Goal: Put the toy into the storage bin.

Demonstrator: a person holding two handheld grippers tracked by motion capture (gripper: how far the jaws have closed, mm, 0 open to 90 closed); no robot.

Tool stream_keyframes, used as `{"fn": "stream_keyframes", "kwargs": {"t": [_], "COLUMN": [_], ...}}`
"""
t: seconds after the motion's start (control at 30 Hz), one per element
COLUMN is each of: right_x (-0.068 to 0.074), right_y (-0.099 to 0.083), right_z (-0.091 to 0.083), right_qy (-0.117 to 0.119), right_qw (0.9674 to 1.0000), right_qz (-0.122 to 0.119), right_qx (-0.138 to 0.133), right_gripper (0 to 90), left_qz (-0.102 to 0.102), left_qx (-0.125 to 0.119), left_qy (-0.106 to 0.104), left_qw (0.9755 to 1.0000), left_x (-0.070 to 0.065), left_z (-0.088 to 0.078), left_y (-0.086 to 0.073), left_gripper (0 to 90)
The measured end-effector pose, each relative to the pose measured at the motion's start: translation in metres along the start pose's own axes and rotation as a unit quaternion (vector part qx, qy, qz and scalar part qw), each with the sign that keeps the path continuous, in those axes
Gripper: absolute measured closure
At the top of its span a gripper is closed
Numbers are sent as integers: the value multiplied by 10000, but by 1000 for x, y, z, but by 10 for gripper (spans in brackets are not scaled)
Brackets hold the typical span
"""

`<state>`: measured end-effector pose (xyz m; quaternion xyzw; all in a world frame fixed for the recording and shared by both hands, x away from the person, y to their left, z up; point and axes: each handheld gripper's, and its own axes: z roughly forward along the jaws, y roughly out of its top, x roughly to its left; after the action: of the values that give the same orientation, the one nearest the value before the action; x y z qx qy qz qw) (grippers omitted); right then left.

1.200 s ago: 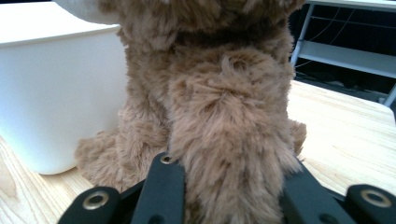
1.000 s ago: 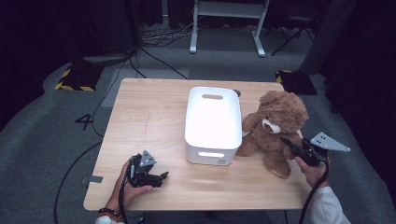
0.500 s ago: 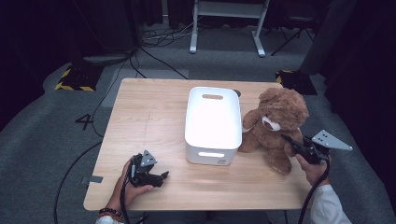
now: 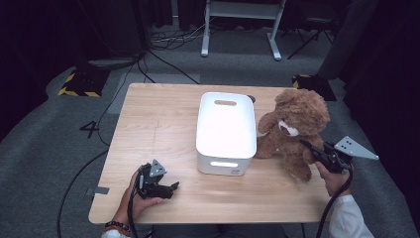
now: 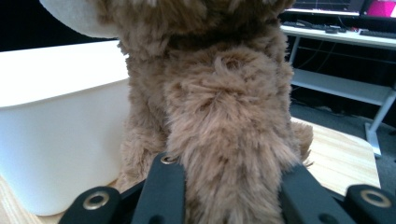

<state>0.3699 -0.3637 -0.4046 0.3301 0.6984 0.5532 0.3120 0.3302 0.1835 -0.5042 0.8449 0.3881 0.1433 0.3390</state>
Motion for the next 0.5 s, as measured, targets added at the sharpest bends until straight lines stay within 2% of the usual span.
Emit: {"fn": "stream_keyframes", "kwargs": {"t": [0.27, 0.5], "right_x": [0, -2], "right_y": [11, 21], "right_z": [0, -5], "right_qy": [48, 66], "right_qw": [10000, 9998], "right_qz": [-32, 32], "right_qx": [-70, -208], "right_gripper": [773, 773], "left_qz": [-16, -33], "left_qx": [-1, -10], "left_qy": [28, 10], "left_qw": [10000, 10000], "left_x": [0, -1], "left_z": [0, 1], "left_y": [0, 0], "left_gripper": [153, 150]}}
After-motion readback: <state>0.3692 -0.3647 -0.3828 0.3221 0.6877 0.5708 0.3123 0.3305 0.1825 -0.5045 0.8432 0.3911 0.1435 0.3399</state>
